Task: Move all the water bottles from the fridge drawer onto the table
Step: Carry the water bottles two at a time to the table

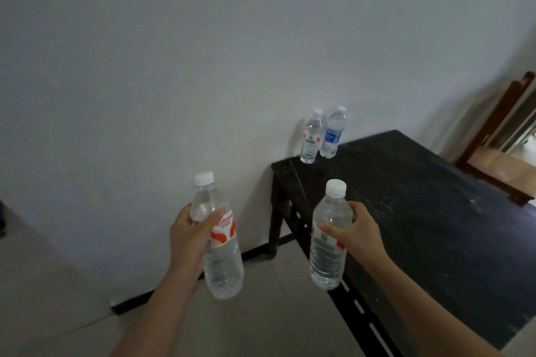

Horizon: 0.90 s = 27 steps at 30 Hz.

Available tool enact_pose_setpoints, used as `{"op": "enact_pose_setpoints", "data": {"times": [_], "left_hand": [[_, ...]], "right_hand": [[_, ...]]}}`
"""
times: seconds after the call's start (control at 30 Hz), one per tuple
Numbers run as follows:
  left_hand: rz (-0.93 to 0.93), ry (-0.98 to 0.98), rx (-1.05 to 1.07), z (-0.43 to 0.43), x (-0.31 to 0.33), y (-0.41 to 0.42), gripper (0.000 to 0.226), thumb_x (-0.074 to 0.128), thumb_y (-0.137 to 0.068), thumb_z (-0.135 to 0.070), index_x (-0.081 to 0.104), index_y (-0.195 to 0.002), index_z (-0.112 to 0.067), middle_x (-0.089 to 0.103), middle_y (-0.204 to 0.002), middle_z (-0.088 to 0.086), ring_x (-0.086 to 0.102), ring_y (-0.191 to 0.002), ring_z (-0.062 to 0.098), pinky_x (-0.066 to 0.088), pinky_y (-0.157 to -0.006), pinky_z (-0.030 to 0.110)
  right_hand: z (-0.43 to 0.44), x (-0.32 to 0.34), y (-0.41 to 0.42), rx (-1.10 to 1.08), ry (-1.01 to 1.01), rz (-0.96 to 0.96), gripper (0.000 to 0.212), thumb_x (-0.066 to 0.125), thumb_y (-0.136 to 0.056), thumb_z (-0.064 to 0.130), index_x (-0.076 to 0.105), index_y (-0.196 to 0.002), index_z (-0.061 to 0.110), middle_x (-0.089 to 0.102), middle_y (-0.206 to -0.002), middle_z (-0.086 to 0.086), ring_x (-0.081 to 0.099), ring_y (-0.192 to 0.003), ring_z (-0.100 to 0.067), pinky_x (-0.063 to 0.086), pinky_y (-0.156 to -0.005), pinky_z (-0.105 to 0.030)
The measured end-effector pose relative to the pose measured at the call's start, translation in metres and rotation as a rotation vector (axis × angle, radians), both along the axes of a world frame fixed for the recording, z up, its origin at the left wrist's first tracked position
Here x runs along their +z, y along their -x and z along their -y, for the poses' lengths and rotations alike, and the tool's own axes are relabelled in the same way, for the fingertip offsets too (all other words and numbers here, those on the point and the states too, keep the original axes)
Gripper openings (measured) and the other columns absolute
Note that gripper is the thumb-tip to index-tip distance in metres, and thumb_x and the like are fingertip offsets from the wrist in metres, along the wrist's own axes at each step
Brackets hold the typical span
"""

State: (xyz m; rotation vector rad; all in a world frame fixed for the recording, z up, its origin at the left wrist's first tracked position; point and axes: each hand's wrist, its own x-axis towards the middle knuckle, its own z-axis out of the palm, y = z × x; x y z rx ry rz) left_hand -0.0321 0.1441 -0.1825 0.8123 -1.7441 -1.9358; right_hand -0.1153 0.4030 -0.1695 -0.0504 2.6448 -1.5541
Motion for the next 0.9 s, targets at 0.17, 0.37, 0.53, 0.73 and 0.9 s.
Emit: {"op": "enact_pose_setpoints", "data": {"times": [0.17,0.37,0.53,0.73,0.9], "left_hand": [[0.034,-0.008,-0.064,0.001,-0.017,0.064,0.022,0.077,-0.071,-0.015,0.063,-0.087,-0.02,0.07,-0.088,0.006,0.068,-0.078,0.023,0.054,-0.07,0.036],[0.071,0.015,-0.235,0.007,-0.037,0.162,0.024,0.074,-0.074,-0.018,0.06,-0.094,-0.02,0.068,-0.09,0.003,0.067,-0.081,0.021,0.052,-0.064,0.03],[0.072,0.079,-0.436,0.011,-0.035,0.259,0.027,0.074,-0.075,-0.02,0.058,-0.097,-0.021,0.065,-0.093,-0.001,0.065,-0.086,0.018,0.05,-0.066,0.027],[0.113,0.151,-0.705,-0.005,-0.04,0.342,0.04,0.076,-0.071,-0.033,0.057,-0.105,-0.028,0.064,-0.104,-0.003,0.062,-0.097,0.019,0.053,-0.085,0.038],[0.163,0.091,-0.843,-0.039,-0.048,0.362,0.046,0.076,-0.072,-0.026,0.056,-0.113,-0.023,0.062,-0.109,-0.004,0.059,-0.103,0.019,0.049,-0.09,0.038]], "right_hand": [[-0.008,-0.006,0.051,-0.074,-0.007,0.025,0.063,0.081,-0.066,0.025,0.047,-0.118,0.014,0.055,-0.102,0.001,0.057,-0.094,-0.015,0.048,-0.072,-0.025],[-0.007,-0.03,0.113,-0.22,-0.036,0.056,0.063,0.083,-0.064,0.023,0.049,-0.116,0.012,0.057,-0.104,-0.003,0.059,-0.096,-0.02,0.046,-0.069,-0.025],[0.005,-0.029,0.162,-0.371,-0.053,0.083,0.064,0.083,-0.064,0.02,0.047,-0.116,0.014,0.056,-0.103,-0.002,0.057,-0.093,-0.019,0.047,-0.071,-0.028],[0.01,-0.024,0.18,-0.547,-0.023,0.101,0.056,0.081,-0.066,0.014,0.043,-0.107,0.021,0.054,-0.095,0.005,0.056,-0.089,-0.015,0.047,-0.073,-0.028],[-0.002,-0.031,0.167,-0.687,-0.025,0.143,0.06,0.082,-0.065,0.014,0.042,-0.109,0.022,0.053,-0.099,0.004,0.055,-0.093,-0.015,0.047,-0.071,-0.024]]}}
